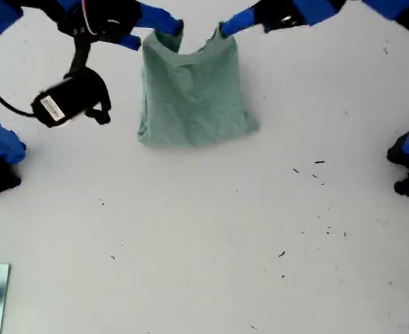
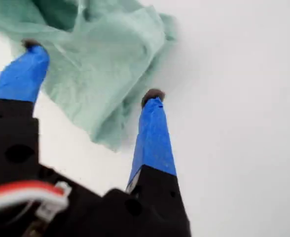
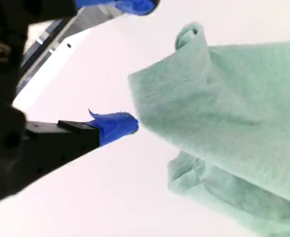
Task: Fold t shirt
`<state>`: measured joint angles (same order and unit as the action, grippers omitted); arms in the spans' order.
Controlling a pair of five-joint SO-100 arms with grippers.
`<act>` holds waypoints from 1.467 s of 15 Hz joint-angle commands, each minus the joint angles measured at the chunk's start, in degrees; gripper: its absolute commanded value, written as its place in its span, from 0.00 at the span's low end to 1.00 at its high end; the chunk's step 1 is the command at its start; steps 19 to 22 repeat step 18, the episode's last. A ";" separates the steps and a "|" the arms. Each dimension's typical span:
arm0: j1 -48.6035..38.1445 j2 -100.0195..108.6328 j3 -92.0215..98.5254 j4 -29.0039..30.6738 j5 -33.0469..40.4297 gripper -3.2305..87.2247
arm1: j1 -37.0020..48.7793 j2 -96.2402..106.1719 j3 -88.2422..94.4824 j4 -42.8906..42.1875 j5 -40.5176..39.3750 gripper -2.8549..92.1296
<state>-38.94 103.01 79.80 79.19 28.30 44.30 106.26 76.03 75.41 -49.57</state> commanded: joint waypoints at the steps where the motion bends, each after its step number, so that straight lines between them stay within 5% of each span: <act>1: -2.46 20.48 21.45 -9.23 -1.05 0.38 | 8.88 26.89 20.39 -5.01 2.11 0.35; 5: 7.91 47.46 63.28 -22.50 -9.49 0.30 | 9.49 66.01 63.37 -6.68 5.01 0.30; 7: 17.14 64.86 84.73 -29.00 -20.13 0.28 | 2.72 95.45 87.36 -5.45 13.01 0.27; 8: 20.65 83.94 97.73 -31.99 -24.87 0.26 | -1.76 93.34 92.02 -2.90 18.28 0.27; 10: 24.70 101.78 105.82 -19.95 -26.81 0.26 | -3.69 93.69 102.66 -0.18 31.82 0.25; 12: 29.79 103.45 105.82 -19.86 -22.85 0.26 | -6.42 94.75 102.04 0.79 32.17 0.25; 14: 33.22 103.45 105.82 -19.86 -22.85 0.25 | -7.29 94.57 101.95 1.14 4.75 0.24; 22: 35.95 103.45 105.82 -19.86 -22.85 0.25 | -7.56 94.57 101.95 1.14 3.43 0.22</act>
